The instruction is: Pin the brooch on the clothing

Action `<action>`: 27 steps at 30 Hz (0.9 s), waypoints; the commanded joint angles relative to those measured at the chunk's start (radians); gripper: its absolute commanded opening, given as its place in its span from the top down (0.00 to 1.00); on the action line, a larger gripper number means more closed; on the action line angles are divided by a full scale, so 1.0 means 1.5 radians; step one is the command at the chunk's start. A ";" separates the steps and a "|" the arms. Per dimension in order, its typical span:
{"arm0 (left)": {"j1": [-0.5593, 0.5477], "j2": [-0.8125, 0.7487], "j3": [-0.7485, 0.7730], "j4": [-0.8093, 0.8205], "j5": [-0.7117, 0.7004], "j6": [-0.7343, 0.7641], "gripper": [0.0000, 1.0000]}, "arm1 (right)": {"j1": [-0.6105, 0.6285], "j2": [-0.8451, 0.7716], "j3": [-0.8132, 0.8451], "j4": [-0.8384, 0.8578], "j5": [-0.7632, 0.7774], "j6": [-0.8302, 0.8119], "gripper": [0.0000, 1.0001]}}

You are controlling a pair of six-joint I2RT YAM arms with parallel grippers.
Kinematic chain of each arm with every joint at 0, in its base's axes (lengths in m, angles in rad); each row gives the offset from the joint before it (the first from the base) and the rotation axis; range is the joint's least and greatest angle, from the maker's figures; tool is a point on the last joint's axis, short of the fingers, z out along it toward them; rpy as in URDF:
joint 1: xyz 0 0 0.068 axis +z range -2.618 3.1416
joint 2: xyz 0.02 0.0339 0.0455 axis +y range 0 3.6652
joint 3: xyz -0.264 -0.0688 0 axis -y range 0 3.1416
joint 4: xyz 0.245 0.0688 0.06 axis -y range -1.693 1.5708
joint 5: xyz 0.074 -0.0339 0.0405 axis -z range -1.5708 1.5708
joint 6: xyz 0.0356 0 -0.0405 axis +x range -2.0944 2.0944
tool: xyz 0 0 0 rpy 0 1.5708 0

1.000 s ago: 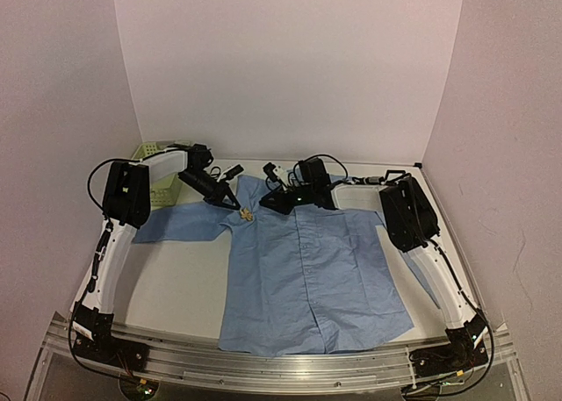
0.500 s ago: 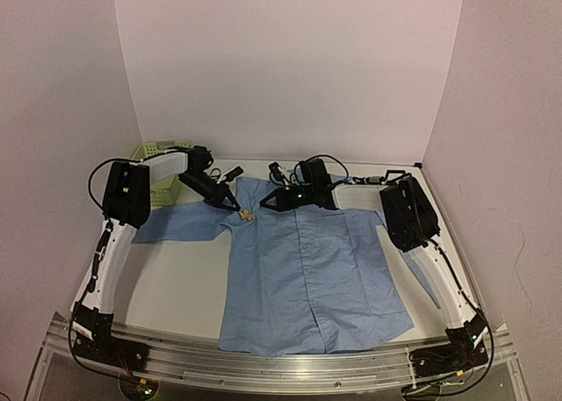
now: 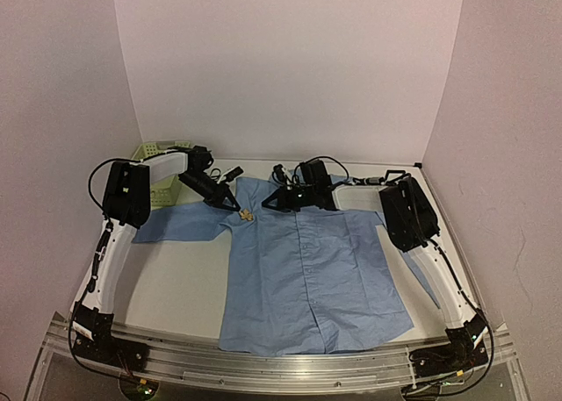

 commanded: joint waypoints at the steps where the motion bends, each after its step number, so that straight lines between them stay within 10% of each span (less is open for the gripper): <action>1: -0.001 -0.026 0.008 0.010 0.004 0.000 1.00 | 0.007 0.047 0.035 0.005 -0.001 0.036 1.00; 27: -0.003 -0.022 0.026 0.001 0.009 -0.003 1.00 | 0.040 0.101 0.092 0.081 -0.057 0.105 1.00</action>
